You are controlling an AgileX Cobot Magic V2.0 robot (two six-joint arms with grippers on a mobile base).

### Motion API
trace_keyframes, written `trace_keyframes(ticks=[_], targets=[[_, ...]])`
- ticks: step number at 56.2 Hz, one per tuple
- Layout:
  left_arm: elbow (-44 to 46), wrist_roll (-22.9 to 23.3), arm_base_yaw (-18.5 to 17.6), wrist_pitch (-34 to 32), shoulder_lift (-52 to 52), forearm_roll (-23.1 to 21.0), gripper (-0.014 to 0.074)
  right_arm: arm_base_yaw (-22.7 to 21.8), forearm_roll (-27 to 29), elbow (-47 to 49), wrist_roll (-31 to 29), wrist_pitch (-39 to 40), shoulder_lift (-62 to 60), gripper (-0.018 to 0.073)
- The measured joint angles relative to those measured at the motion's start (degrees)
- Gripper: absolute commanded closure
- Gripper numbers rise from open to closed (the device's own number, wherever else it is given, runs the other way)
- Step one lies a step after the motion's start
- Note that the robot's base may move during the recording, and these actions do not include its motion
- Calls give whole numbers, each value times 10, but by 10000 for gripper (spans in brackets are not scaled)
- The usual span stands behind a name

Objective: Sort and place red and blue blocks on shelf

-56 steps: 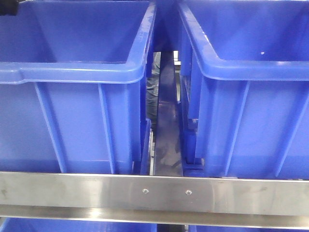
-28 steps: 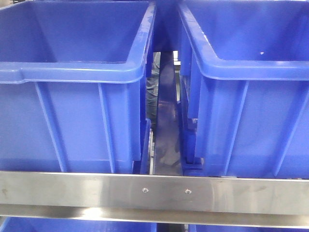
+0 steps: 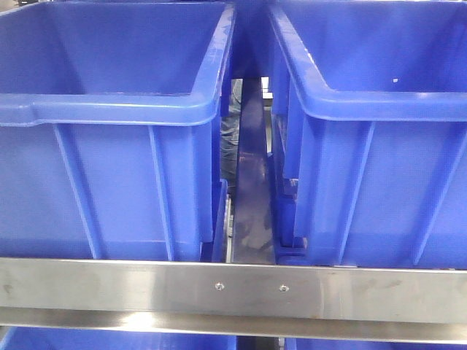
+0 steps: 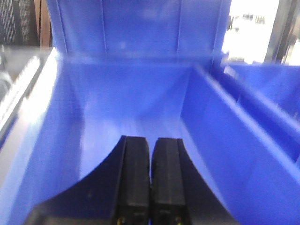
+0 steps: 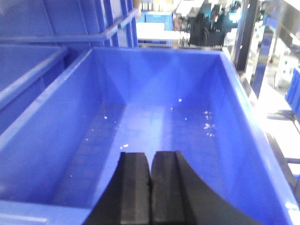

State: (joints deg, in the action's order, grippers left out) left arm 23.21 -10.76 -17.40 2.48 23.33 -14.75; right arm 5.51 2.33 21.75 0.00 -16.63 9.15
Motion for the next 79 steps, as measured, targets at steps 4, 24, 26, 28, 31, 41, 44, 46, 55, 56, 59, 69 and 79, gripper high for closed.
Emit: trace_keyframes(ticks=[4, 24, 26, 28, 31, 41, 44, 46, 55, 56, 59, 69, 79], targets=[[-1, 0, 0, -1, -2, 2, 512, 0, 0, 0, 0, -6, -4, 510], [-1, 0, 0, -1, -4, 3, 517, 0, 0, 0, 0, -11, -4, 510], [-1, 0, 0, -1, -4, 3, 517, 0, 0, 0, 0, -11, -4, 510], [-1, 0, 0, -1, -4, 3, 517, 0, 0, 0, 0, -11, -4, 510], [-1, 0, 0, -1, -4, 3, 517, 0, 0, 0, 0, -11, -4, 510], [-1, 0, 0, -1, -4, 4, 517, 0, 0, 0, 0, -11, -4, 510], [-1, 0, 0, -1, -4, 4, 517, 0, 0, -3, 0, -11, -5, 510], [-1, 0, 0, -1, -4, 4, 517, -3, 0, -7, 0, -11, -9, 510], [-1, 0, 0, -1, -4, 4, 517, -39, 0, -42, 0, -6, -31, 510], [-1, 0, 0, -1, -4, 4, 517, -45, 1, -49, 0, -5, -35, 510], [-1, 0, 0, -1, -4, 4, 517, -58, 4, -69, 0, -5, -45, 510], [-1, 0, 0, -1, -4, 4, 517, -66, 5, -145, -29, 4, -85, 510], [-1, 0, 0, -2, -4, 4, 517, -66, 5, -226, -45, 55, -97, 510]])
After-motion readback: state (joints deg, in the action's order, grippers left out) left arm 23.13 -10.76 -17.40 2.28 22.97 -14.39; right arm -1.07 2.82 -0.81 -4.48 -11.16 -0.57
